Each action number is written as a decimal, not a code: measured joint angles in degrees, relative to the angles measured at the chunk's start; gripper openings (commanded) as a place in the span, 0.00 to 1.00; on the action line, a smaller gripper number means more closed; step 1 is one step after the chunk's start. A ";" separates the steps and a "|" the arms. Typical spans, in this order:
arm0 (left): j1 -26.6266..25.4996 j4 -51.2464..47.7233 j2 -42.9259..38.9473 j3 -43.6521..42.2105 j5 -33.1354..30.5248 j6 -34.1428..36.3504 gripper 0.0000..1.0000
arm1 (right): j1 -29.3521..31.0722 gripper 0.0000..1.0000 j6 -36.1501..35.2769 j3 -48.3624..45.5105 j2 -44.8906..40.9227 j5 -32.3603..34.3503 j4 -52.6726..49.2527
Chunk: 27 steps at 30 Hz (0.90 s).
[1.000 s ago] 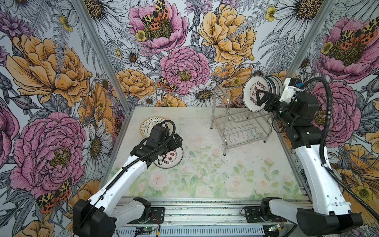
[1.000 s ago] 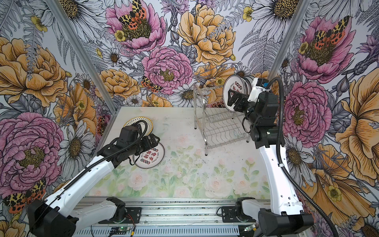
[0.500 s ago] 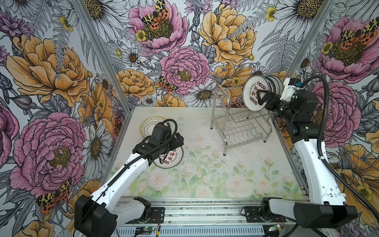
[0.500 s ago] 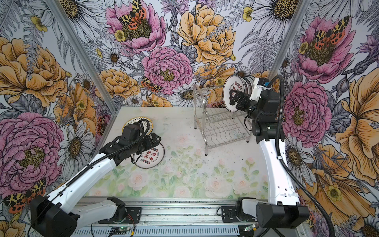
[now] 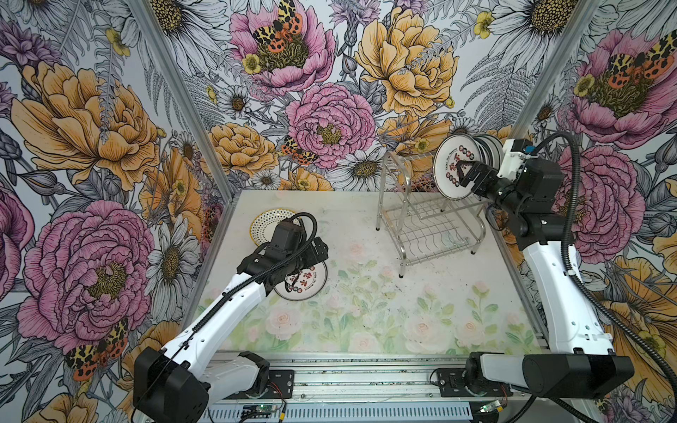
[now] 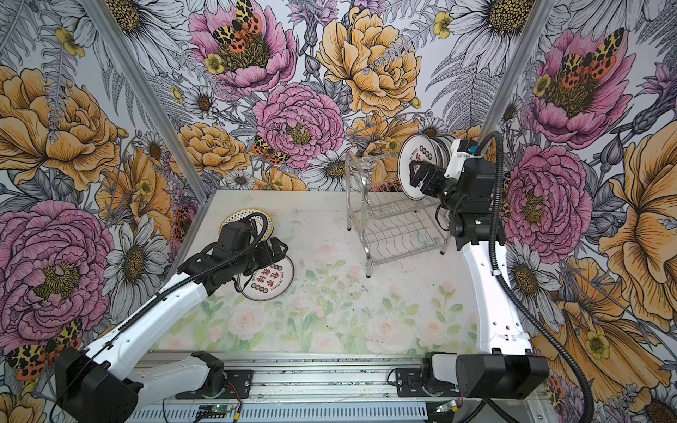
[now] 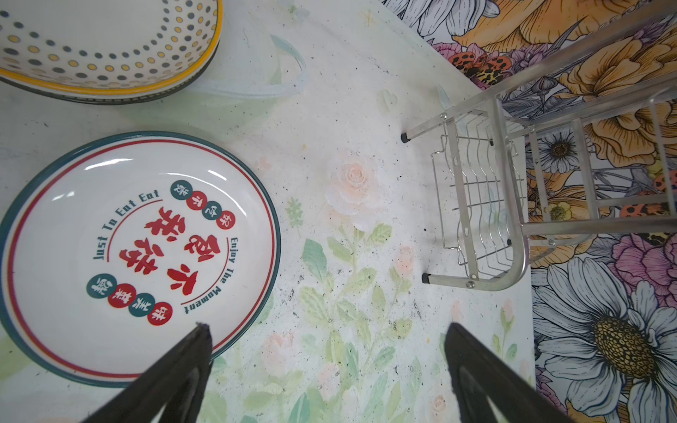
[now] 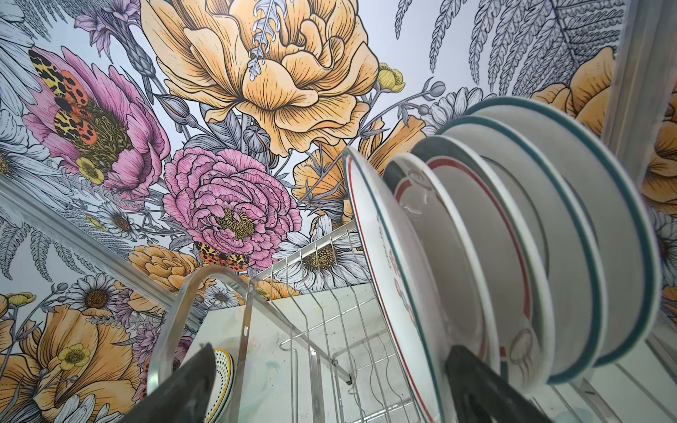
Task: Unload the plates from the dish rack
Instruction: 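Lower the right gripper onto the next printed plate in the rack and close it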
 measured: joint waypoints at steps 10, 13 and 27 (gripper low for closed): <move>0.00 0.00 0.00 0.00 0.00 0.00 0.99 | -0.26 0.82 -0.61 0.33 2.14 1.22 0.00; 0.00 0.00 0.00 0.00 0.02 0.00 0.99 | -0.26 0.72 -1.55 0.33 2.73 2.36 -0.02; 0.00 0.17 1.62 0.00 0.11 0.00 0.99 | 1.18 0.50 -6.69 0.26 3.89 8.90 -0.42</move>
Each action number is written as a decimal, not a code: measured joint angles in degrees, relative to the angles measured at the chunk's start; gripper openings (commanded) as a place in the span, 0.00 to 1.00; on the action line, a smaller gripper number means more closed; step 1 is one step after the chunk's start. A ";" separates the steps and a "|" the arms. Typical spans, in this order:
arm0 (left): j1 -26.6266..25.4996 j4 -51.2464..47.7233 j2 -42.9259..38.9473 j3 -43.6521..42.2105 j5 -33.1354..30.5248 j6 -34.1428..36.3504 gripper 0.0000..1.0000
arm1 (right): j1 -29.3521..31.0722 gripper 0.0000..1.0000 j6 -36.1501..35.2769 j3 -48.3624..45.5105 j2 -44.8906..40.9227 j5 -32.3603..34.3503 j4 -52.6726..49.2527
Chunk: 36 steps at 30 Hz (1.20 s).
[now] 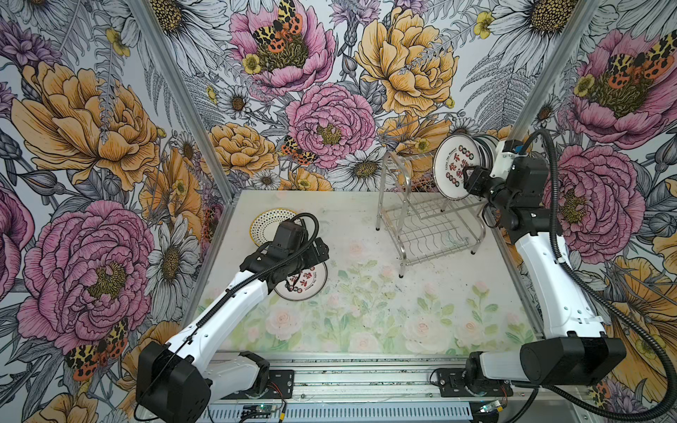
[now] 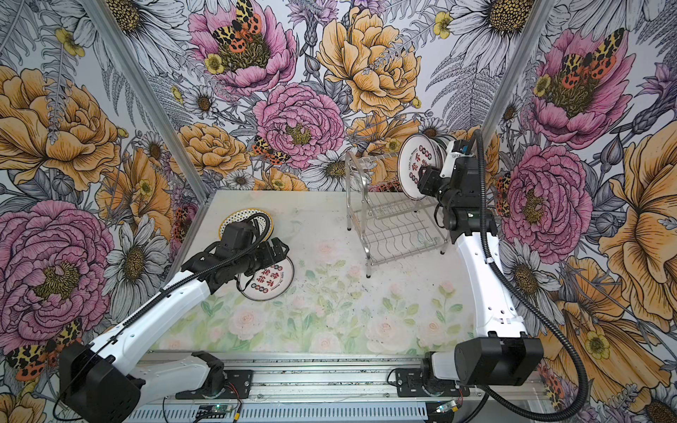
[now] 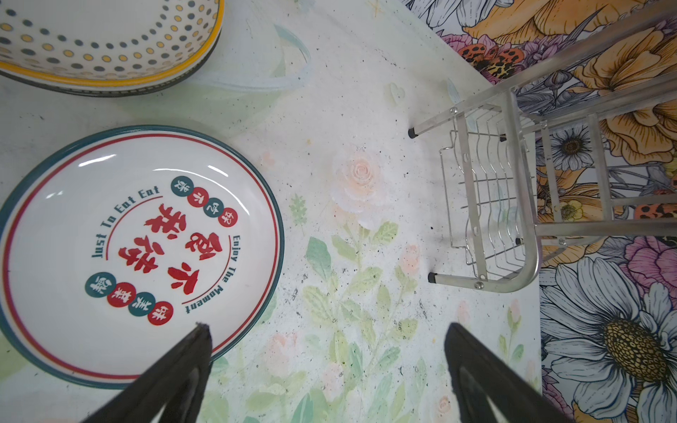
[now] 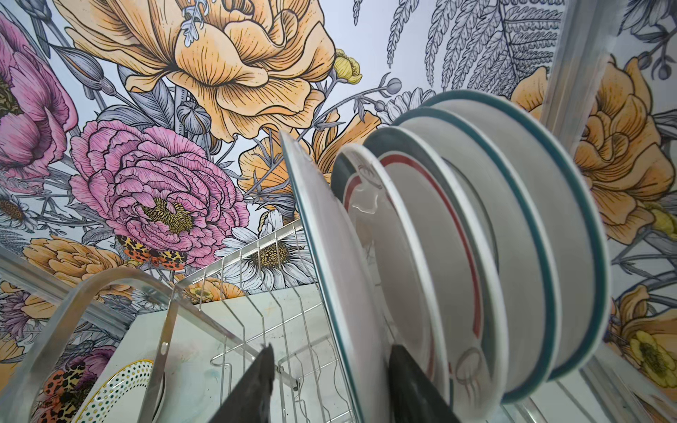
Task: Unload the plates from the dish rack
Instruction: 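Lower the right gripper onto the next printed plate in the rack and close it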
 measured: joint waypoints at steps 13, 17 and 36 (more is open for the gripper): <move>0.00 1.20 0.07 0.00 0.02 -0.02 0.99 | 0.61 0.30 -2.64 -0.28 1.70 2.80 -0.02; 0.00 2.08 0.28 0.00 0.07 -0.07 0.99 | 0.61 0.24 -3.61 -0.33 1.70 2.78 -0.02; 0.00 4.39 1.81 -0.17 1.20 -1.33 0.99 | 0.50 0.01 -10.08 -0.44 2.08 6.21 -0.15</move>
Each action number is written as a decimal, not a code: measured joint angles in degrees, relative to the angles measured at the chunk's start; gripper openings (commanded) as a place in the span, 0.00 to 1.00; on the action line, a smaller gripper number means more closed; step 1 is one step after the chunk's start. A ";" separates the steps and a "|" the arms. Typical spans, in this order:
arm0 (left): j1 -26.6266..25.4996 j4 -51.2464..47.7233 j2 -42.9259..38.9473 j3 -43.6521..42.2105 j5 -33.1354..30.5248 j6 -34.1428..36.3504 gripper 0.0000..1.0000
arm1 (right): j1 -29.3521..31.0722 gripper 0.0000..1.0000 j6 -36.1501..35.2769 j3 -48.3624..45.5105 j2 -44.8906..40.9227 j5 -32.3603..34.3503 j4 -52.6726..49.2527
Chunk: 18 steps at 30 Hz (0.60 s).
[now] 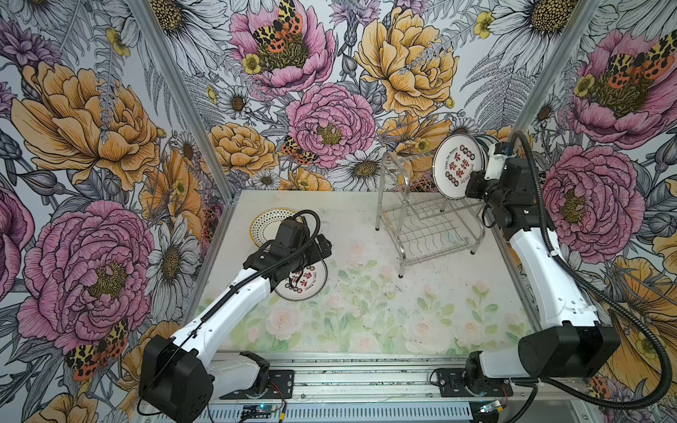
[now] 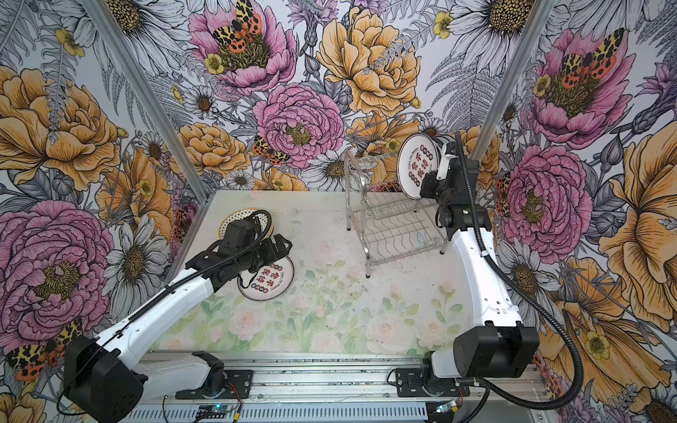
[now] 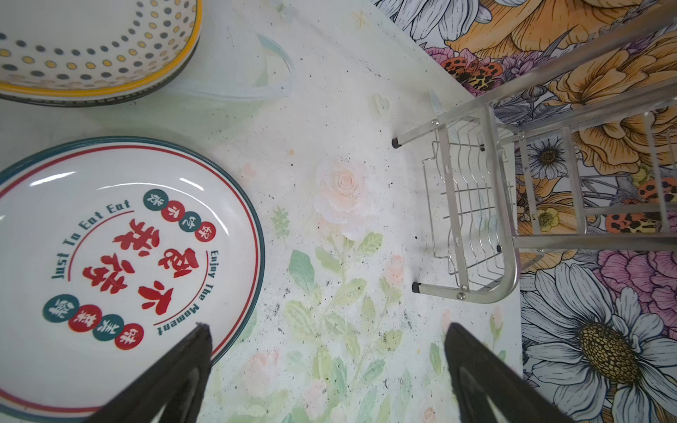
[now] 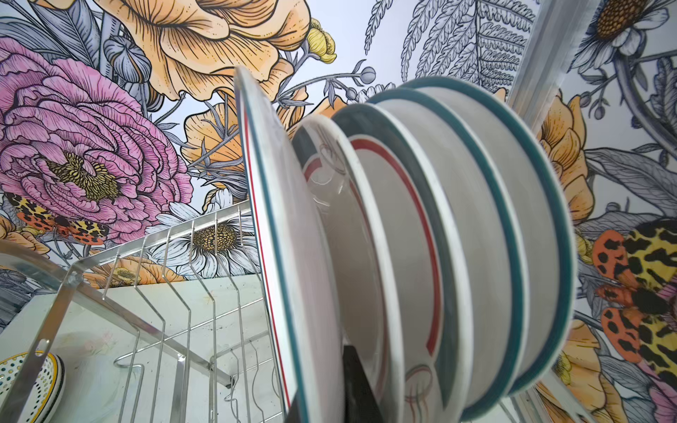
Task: Unload the plates from the dish rack
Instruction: 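Lower the right gripper onto the next printed plate in the rack and close it, then lift the printed plate up out of the rack with the right gripper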
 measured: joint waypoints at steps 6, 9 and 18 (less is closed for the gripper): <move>0.00 0.63 0.72 0.00 0.31 0.00 0.99 | 0.07 0.00 -0.17 0.02 0.00 0.81 0.02; 0.00 1.03 0.72 0.00 0.37 0.00 0.99 | 0.13 0.00 -0.17 0.17 0.00 1.18 -0.04; 0.00 1.07 0.72 -0.04 0.79 0.02 0.99 | 0.92 0.00 0.26 1.81 -0.09 1.86 -0.09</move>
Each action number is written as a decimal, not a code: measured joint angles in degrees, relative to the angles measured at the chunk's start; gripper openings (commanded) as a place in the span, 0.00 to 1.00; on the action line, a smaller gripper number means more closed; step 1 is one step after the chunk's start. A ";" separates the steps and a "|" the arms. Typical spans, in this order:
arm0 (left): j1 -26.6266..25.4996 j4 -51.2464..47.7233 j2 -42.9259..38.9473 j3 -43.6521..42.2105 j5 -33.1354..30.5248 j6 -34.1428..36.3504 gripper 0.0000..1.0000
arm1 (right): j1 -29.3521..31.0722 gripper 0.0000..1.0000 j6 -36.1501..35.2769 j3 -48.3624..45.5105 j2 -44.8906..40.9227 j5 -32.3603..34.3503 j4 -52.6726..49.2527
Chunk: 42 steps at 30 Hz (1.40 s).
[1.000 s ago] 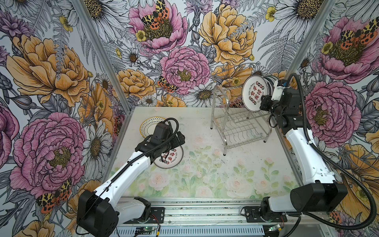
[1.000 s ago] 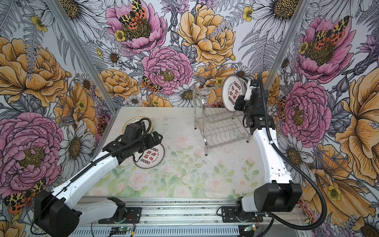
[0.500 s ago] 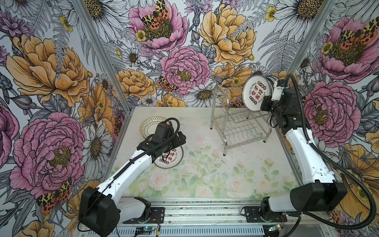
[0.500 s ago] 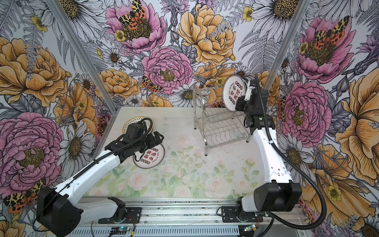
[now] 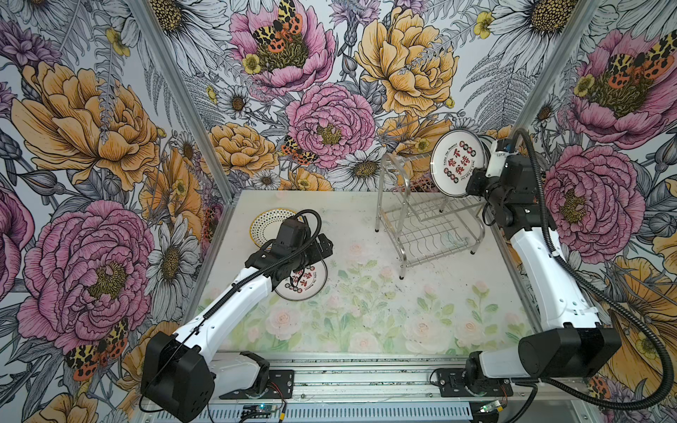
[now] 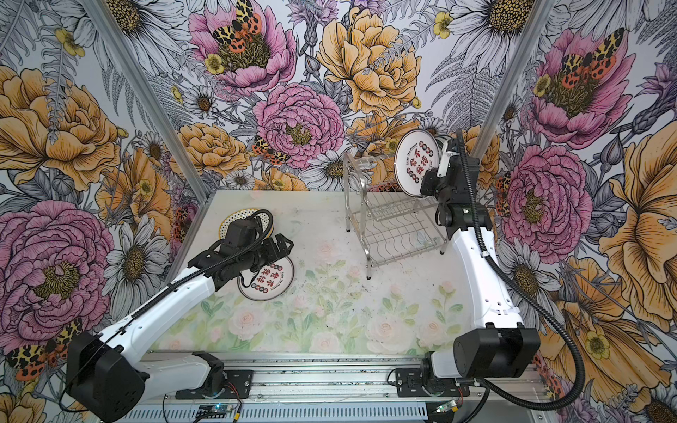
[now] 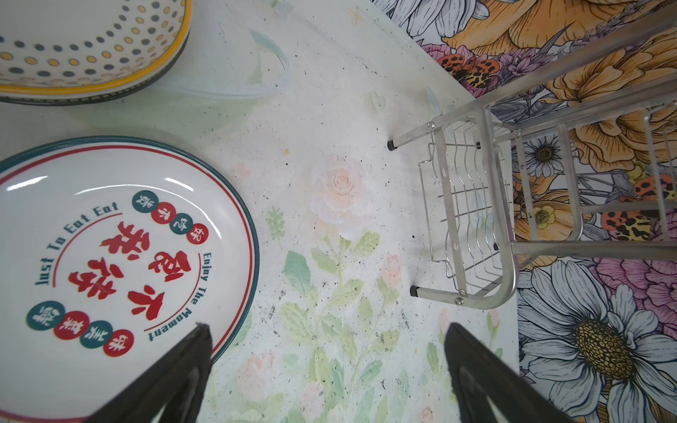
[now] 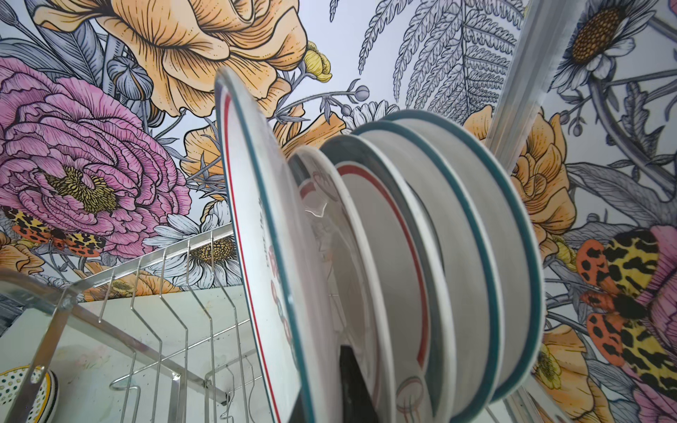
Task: Unload the plates from the dish rack
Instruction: 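Lift the printed plate up out of the rack with the right gripper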
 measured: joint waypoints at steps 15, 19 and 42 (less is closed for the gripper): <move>0.00 0.26 -1.14 -1.16 1.27 -0.02 0.99 | 2.19 0.00 0.42 7.80 -0.04 -0.28 2.36; 0.00 0.39 -1.88 -1.84 1.68 -0.20 0.99 | 2.19 0.00 0.39 9.62 -1.14 0.33 3.80; -1.14 0.50 -4.66 -4.83 2.27 -0.39 0.99 | 2.12 0.00 7.76 -22.27 -44.19 14.43 -9.20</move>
